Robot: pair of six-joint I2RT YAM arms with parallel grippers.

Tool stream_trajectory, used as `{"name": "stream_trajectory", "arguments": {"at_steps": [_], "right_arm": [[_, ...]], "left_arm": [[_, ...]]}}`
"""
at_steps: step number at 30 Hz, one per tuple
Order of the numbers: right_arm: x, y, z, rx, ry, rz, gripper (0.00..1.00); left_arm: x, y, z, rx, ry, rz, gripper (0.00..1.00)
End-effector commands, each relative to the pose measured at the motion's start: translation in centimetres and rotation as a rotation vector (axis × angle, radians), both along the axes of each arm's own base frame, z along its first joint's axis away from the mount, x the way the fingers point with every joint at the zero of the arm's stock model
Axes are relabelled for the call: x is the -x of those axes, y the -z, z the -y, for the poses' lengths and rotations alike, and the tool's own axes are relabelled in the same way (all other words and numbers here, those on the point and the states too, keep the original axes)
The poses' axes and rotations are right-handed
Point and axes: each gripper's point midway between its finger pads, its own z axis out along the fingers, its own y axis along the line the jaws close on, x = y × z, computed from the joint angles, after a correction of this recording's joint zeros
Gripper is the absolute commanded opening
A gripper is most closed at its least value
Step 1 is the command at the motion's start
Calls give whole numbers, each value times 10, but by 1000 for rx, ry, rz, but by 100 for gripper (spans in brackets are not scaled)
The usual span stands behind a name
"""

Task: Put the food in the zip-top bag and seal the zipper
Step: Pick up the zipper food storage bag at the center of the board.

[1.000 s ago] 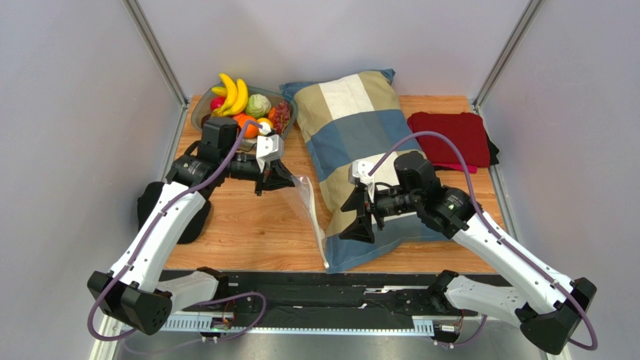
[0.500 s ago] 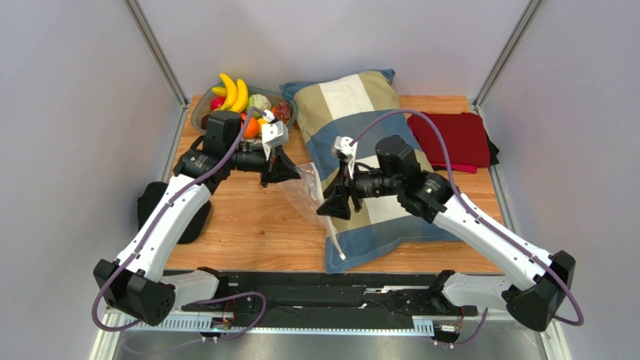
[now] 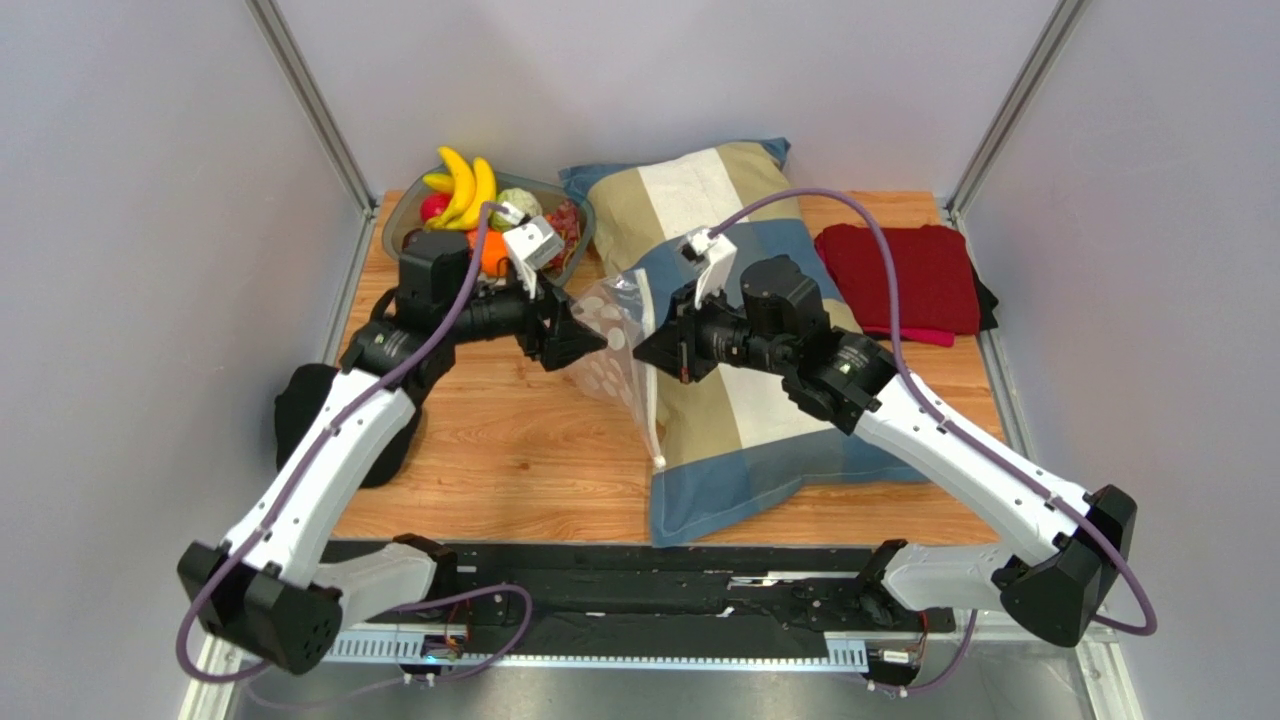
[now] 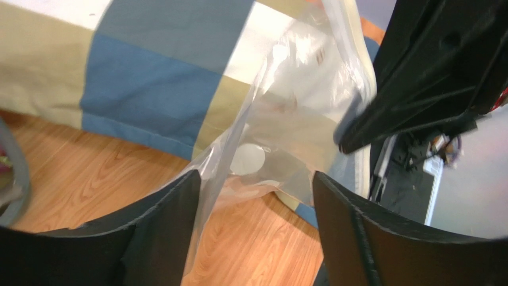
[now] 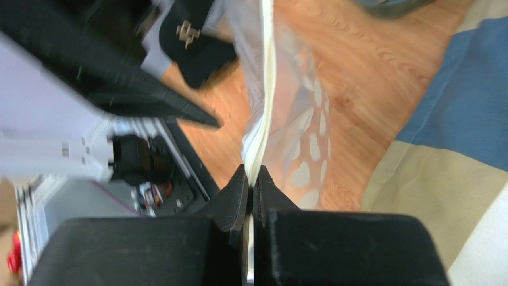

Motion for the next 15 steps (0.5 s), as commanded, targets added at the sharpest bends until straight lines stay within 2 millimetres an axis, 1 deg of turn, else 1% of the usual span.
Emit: {"name": "stream_trajectory", "arguments": {"at_steps": [1, 2, 3, 5, 8, 9, 10, 11, 12, 13, 14, 15], "right_arm": [[-39, -49, 5, -165, 306, -87, 0], [-41, -48, 6, -161, 324, -105, 0], [-42, -53, 4, -177, 326, -111, 0], [-44, -51, -2, -192, 335, -155, 0], [-45, -46, -9, -210, 339, -219, 0], [-45, -45, -10, -212, 342, -226, 0], [-46, -44, -9, -214, 353, -235, 0], [-50, -41, -8, -215, 390, -255, 0], [-52, -38, -6, -216, 419, -276, 0], [-53, -39, -5, -217, 436, -286, 0], [-53, -35, -4, -208, 444, -303, 0], [-53, -34, -5, -210, 448, -318, 0]], "left_arm": [[4, -40, -23, 127, -234, 75, 80], [14, -35, -23, 132, -214, 57, 80], [22, -32, -20, 141, -185, 26, 80], [37, -18, -10, 139, -106, -44, 82], [46, -14, 1, 161, -53, -72, 81], [46, -15, 2, 166, -56, -70, 80], [44, -10, 5, 153, -63, -82, 78], [41, -10, 5, 136, -73, -65, 76], [39, -10, 5, 119, -90, -54, 75], [37, -4, 5, 86, -115, -52, 73], [34, -6, 4, 62, -128, -13, 72], [33, -3, 2, 39, -145, -5, 72]]}}
